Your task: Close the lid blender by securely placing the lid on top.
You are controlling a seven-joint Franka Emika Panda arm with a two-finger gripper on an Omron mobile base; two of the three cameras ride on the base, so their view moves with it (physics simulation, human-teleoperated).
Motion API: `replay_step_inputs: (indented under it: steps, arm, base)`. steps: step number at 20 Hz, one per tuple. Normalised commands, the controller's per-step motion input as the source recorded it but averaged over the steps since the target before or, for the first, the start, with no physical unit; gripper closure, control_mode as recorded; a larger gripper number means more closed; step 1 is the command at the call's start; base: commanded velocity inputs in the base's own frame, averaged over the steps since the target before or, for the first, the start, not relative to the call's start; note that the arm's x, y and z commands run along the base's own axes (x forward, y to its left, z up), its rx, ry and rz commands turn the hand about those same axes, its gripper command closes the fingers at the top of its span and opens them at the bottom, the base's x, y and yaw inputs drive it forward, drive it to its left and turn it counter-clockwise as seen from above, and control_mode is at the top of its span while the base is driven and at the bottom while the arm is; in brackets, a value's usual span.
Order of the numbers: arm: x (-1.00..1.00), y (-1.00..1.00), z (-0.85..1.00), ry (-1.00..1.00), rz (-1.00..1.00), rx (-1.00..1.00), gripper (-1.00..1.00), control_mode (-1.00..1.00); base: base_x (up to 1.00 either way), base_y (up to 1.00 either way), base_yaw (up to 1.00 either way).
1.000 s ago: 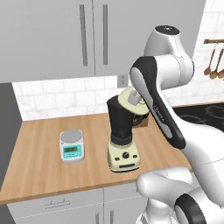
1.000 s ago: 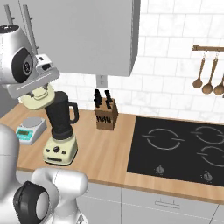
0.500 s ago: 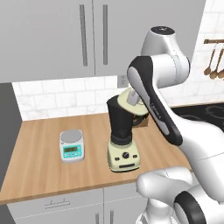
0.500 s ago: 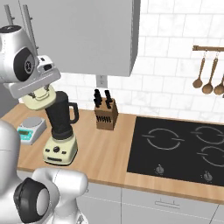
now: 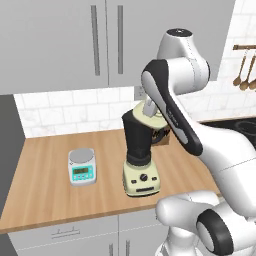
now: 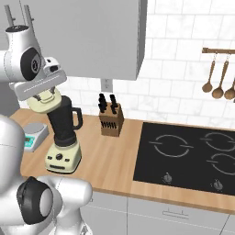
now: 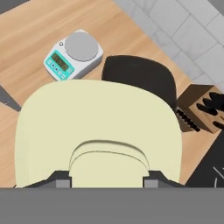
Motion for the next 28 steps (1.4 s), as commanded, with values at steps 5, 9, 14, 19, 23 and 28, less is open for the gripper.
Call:
replay_step_inputs:
  steps: [5, 9, 14, 19, 23, 28]
  arm:
    - [0.14, 0.0, -0.07, 0.01, 0.0, 0.0, 1.0, -1.0]
    - [0.02, 0.06, -0.16, 0.0, 0.0, 0.0, 1.0, -1.0]
    - [0.0, 0.05, -0.16, 0.0, 0.0, 0.0, 1.0, -1.0]
    - [0.07, 0.1, 0.0, 0.0, 0.0, 0.0, 1.0, -1.0]
    - [0.15, 0.01, 0.0, 0.0, 0.0, 0.0, 1.0, -1.0]
    - [0.12, 0.0, 0.0, 0.0, 0.0, 0.0, 1.0, -1.0]
  base:
    - [0.0, 0.0, 0.0]
    - [0.0, 0.0, 0.0]
    - [0.0, 0.0, 0.0]
    - [0.0, 0.0, 0.0]
    - [0.0, 0.0, 0.0]
    - [0.0, 0.0, 0.0]
